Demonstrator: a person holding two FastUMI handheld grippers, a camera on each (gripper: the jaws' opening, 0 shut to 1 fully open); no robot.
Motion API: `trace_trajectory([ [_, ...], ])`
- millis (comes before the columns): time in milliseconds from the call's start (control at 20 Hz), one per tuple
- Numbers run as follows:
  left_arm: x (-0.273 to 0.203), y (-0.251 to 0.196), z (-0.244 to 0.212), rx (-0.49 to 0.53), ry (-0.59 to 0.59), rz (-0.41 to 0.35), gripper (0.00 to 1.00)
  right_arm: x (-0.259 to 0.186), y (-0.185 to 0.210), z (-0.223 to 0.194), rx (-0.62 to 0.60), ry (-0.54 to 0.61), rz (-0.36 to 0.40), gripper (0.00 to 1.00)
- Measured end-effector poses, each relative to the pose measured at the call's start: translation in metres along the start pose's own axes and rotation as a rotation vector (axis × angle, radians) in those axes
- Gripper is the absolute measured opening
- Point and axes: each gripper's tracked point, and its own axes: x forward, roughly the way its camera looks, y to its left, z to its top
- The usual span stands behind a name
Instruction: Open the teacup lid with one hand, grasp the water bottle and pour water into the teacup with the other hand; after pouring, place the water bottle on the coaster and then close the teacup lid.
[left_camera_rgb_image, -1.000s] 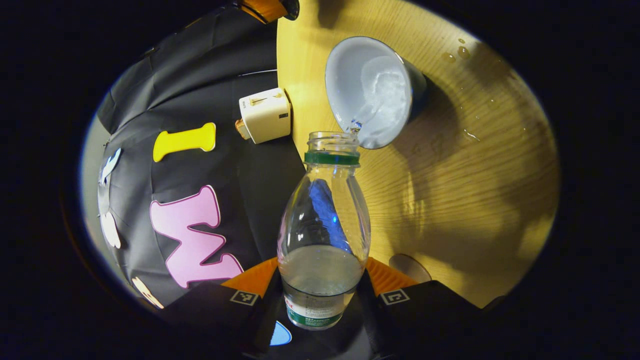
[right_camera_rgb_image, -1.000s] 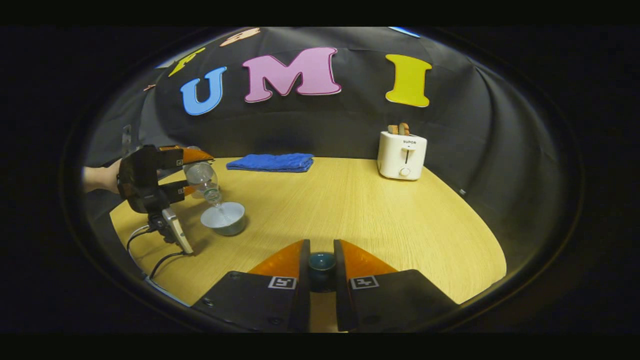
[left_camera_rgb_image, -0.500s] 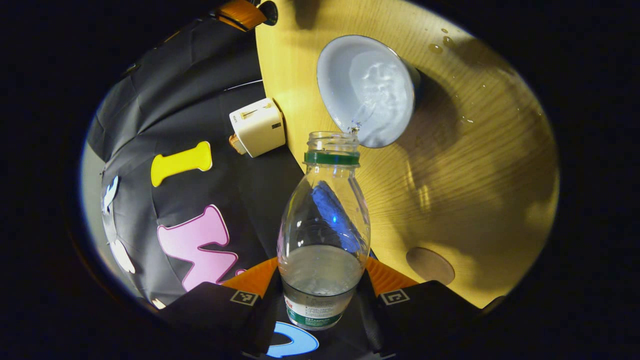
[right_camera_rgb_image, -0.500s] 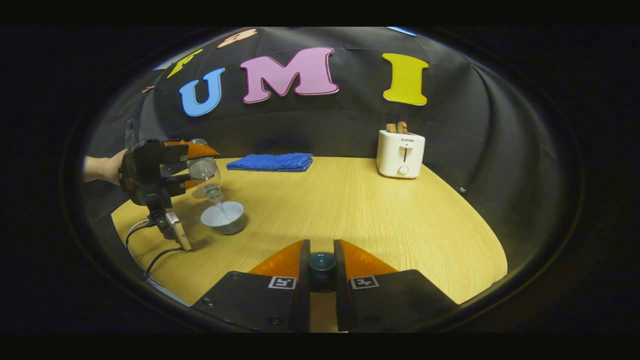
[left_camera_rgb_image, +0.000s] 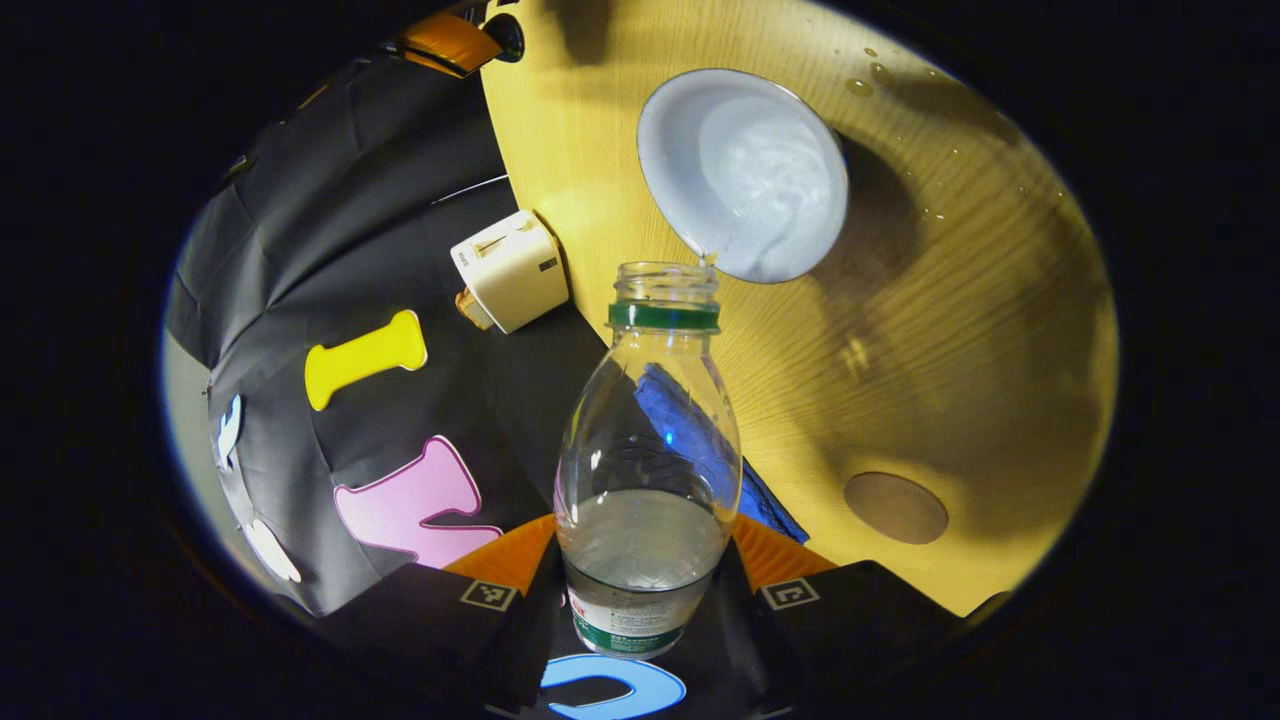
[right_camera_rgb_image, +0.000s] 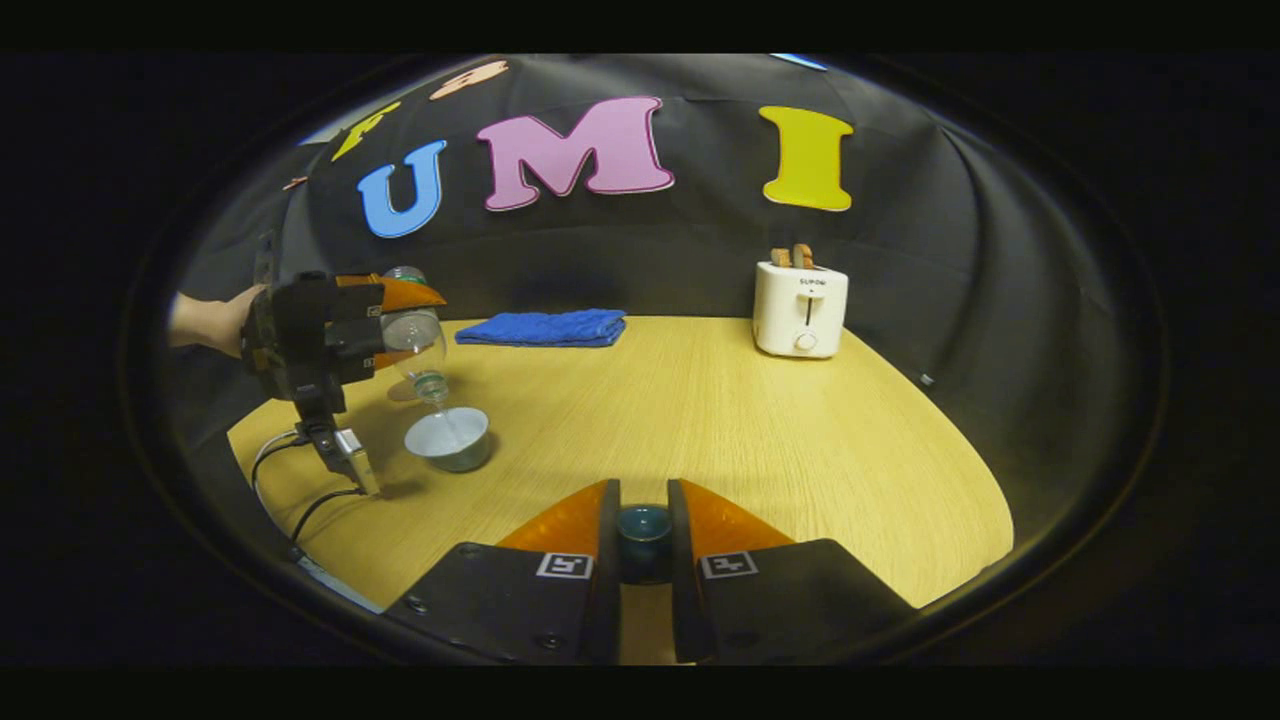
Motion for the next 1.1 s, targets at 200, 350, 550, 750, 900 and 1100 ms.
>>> trace_trajectory([
  [200, 0.005, 0.006, -0.002, 0.037, -0.007, 0.000, 0.73, 0.000, 0.002, 0.002, 0.005, -0.004, 0.000, 0.24],
  [350, 0.005, 0.008, -0.001, 0.049, -0.009, -0.004, 0.73, 0.000, 0.002, 0.003, 0.010, -0.007, -0.003, 0.24],
  [550, 0.000, 0.008, 0.007, 0.066, -0.026, -0.002, 0.74, -0.002, 0.001, 0.005, 0.014, -0.009, -0.012, 0.24],
  [750, 0.003, 0.008, 0.010, 0.073, -0.036, -0.007, 0.74, -0.005, -0.003, 0.003, 0.013, -0.008, -0.026, 0.24],
  [900, 0.004, 0.008, 0.011, 0.070, -0.036, -0.007, 0.74, -0.009, -0.005, 0.002, 0.009, -0.006, -0.035, 0.24],
  [1100, 0.001, 0.007, 0.011, 0.012, -0.045, 0.000, 0.74, -0.013, -0.006, 0.001, 0.018, -0.005, -0.051, 0.24],
])
